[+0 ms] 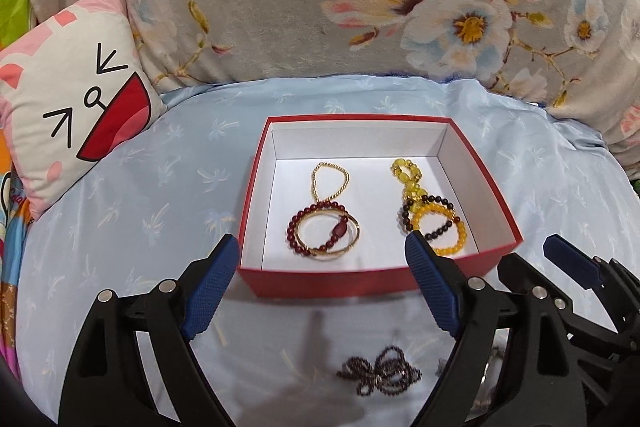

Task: Organize jewelry
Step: 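Open both tools in the box and withdraw them toward the remaining jewelry, then lower the right tool onto the silver watch band and close on it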

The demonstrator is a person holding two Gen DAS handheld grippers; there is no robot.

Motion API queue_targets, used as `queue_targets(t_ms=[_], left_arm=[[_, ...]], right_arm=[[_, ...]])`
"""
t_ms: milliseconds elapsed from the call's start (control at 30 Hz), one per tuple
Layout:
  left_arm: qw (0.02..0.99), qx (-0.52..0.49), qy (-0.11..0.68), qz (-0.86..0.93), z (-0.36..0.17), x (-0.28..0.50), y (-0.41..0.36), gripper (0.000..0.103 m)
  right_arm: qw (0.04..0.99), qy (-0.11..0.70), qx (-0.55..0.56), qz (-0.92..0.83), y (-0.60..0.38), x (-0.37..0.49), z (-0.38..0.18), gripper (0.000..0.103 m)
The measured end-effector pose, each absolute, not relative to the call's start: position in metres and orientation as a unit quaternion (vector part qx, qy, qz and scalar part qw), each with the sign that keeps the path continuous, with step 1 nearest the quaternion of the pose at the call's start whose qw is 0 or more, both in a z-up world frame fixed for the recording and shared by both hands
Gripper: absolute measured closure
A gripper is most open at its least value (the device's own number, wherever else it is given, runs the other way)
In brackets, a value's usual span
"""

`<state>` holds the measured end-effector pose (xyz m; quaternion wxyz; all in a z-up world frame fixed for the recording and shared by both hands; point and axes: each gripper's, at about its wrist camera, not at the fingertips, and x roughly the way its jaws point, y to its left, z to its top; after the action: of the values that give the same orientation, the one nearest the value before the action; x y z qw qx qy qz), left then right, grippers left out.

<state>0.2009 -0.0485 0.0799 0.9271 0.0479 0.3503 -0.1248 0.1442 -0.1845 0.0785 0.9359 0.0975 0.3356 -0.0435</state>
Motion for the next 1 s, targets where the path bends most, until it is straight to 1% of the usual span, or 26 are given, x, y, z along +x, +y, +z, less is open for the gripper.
queue_targets(t_ms=[467,867,1000], left_arm=[[0.922,0.043,0.363,-0.125,0.068,0.148,-0.04,0.022],[0.911,0.016,0.402,-0.093,0.028,0.12,0.013,0.022],[0.909,0.013,0.407,-0.09,0.017,0.107,0.024,0.022]], right_arm=[[0.932,0.346,0.099,-0.047,-0.177,0.084,0.068,0.047],[0.913,0.39,0.112,-0.051,-0.184,0.04,0.026,0.047],[0.907,0.403,0.113,-0.046,-0.18,0.036,0.014,0.049]])
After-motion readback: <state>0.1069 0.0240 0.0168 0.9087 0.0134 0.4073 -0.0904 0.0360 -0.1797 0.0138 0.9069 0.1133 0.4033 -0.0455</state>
